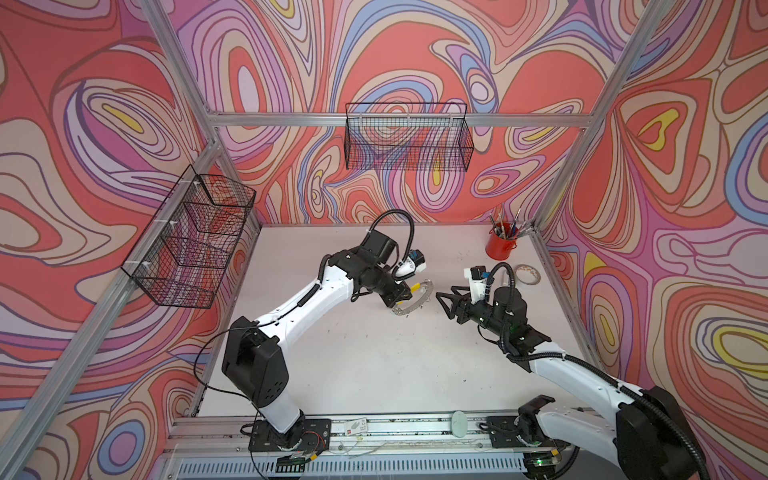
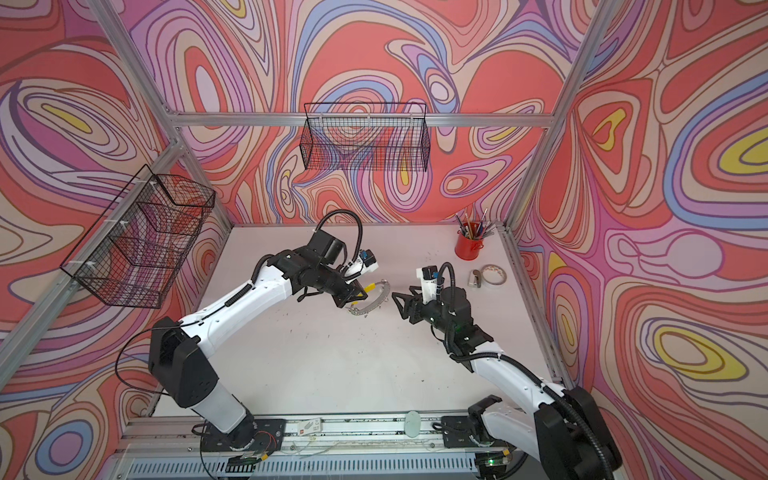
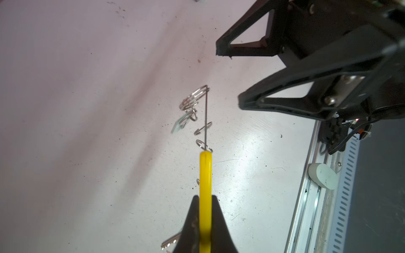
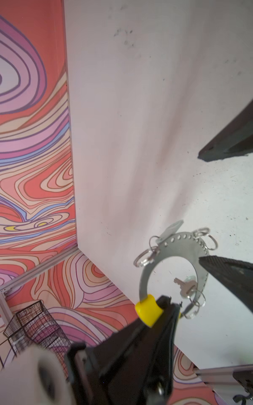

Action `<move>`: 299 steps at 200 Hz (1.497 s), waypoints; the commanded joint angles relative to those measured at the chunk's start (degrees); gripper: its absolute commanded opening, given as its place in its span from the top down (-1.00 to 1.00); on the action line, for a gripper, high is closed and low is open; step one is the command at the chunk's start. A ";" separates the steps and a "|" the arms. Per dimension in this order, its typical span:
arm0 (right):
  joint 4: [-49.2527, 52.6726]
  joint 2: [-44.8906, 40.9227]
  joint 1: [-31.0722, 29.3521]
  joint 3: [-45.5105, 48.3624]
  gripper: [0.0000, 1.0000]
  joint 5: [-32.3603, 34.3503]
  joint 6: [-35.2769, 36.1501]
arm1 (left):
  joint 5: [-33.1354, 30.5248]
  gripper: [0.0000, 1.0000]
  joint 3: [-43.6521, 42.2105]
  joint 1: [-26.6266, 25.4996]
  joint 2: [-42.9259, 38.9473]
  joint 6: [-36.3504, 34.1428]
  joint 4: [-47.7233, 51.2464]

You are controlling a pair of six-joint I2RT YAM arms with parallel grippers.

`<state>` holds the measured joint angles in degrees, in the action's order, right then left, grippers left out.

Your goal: Put the keys on the keyring

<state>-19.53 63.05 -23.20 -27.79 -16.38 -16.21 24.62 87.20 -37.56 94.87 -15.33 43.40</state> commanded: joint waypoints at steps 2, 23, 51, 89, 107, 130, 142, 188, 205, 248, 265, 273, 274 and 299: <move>1.44 -1.38 0.34 0.65 -0.52 7.24 0.05 | -15.56 1.00 2.43 -2.94 0.11 1.30 7.90; 0.89 -1.11 0.35 1.09 -0.52 7.35 -0.53 | -24.13 1.00 7.86 -0.38 6.80 5.02 12.74; 1.22 -0.30 0.37 1.31 -0.51 6.55 -0.93 | -15.35 1.00 11.10 -1.18 8.35 8.58 11.48; 1.03 0.84 0.37 1.55 -0.49 3.18 -1.55 | -14.06 1.00 17.56 0.07 10.42 13.16 14.59; -1.11 1.98 0.28 2.77 -0.48 2.34 -2.33 | -15.92 1.00 11.22 4.15 9.48 17.04 6.62; -5.37 4.69 0.02 3.73 -0.42 -1.87 -4.96 | -3.30 1.00 10.13 8.79 10.36 30.84 2.08; -9.46 6.44 -0.89 4.94 -0.41 -3.50 -6.68 | -1.98 1.00 5.97 8.60 8.21 35.36 -5.06; -18.34 14.92 -4.98 4.64 -0.35 -5.63 -10.07 | 0.84 1.00 -4.12 8.89 2.81 51.94 -20.00; -21.97 17.28 -5.83 4.54 -0.35 -6.02 -11.65 | 0.24 1.00 -7.05 8.96 0.73 56.48 -23.37; -27.71 22.15 -7.02 3.88 -0.30 -8.12 -13.73 | -1.38 1.00 -13.57 8.83 -3.66 67.48 -31.76; -31.57 23.91 -7.53 3.56 -0.29 -9.01 -15.58 | -2.12 1.00 -14.94 8.69 -4.68 69.82 -33.28; -33.02 24.61 -7.94 3.37 -0.30 -8.90 -16.38 | -2.20 1.00 -15.83 8.73 -5.10 71.31 -34.54; -33.24 24.73 -7.97 3.36 -0.30 -8.87 -16.48 | -2.16 1.00 -15.92 8.73 -5.16 71.49 -34.71; -38.93 26.85 -8.91 3.11 -0.29 -7.78 -19.19 | -2.59 1.00 -17.18 8.26 -5.96 74.04 -36.25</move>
<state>-49.60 88.03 -31.09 -23.51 -24.27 -31.66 23.03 71.42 -28.84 90.96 52.90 12.12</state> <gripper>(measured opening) 0.649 0.088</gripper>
